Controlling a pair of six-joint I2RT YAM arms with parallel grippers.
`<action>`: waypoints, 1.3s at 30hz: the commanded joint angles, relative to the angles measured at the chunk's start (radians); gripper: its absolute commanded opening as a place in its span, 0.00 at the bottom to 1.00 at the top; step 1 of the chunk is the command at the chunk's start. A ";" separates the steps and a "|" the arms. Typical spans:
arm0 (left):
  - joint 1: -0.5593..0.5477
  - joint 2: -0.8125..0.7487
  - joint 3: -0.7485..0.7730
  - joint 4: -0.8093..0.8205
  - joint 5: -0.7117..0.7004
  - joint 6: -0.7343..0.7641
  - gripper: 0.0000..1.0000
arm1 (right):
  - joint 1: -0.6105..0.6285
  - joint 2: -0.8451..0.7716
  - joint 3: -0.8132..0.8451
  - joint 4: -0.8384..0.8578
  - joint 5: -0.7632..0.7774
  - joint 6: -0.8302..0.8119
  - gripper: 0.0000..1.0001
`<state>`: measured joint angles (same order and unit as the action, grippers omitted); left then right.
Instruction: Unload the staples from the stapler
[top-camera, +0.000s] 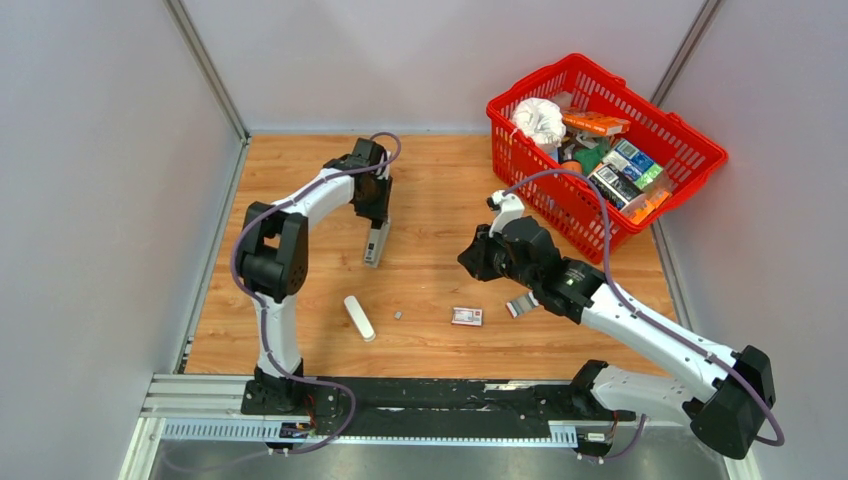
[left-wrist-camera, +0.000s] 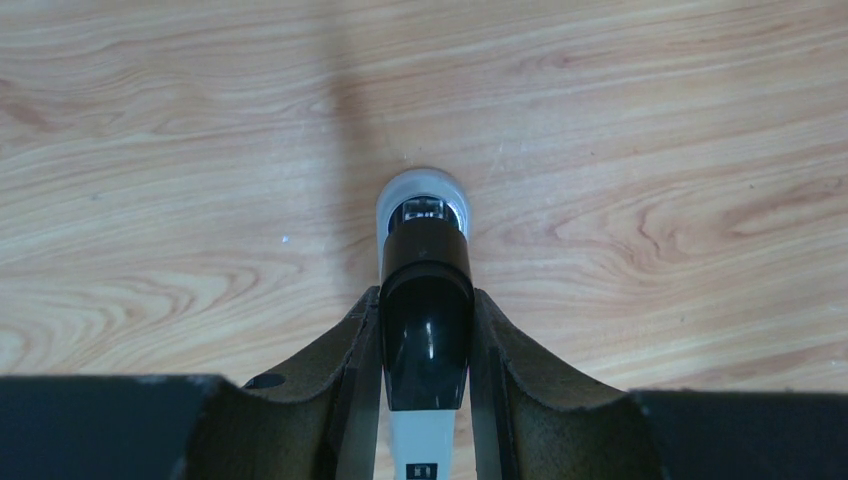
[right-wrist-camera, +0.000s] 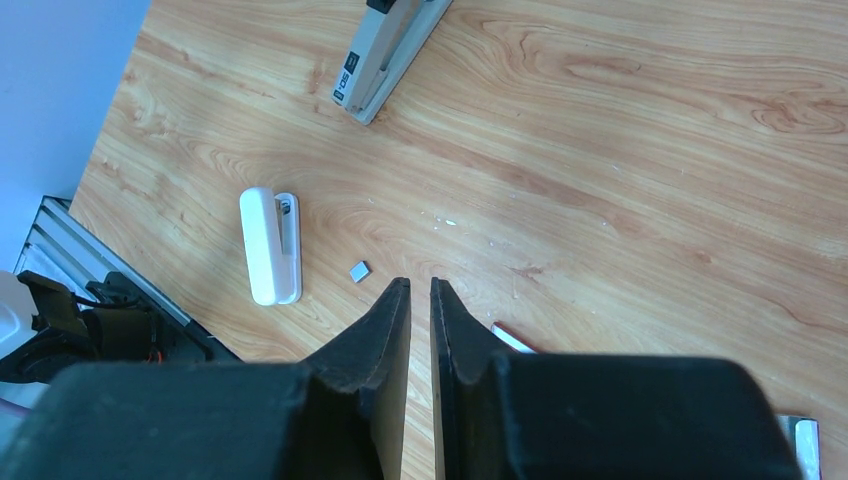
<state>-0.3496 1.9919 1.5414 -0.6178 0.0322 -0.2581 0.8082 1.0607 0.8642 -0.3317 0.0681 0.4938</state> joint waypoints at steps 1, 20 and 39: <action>0.014 0.076 0.092 -0.006 0.028 -0.024 0.00 | -0.001 0.010 -0.004 0.036 -0.008 0.002 0.15; 0.014 0.127 -0.129 0.194 -0.080 -0.067 0.00 | 0.000 0.065 -0.011 0.069 -0.042 0.026 0.14; 0.012 -0.076 -0.033 0.062 -0.057 -0.026 0.00 | 0.000 0.062 -0.002 0.074 -0.051 0.035 0.14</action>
<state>-0.3443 1.9949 1.4971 -0.5125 -0.0128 -0.3042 0.8082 1.1271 0.8505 -0.2989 0.0242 0.5201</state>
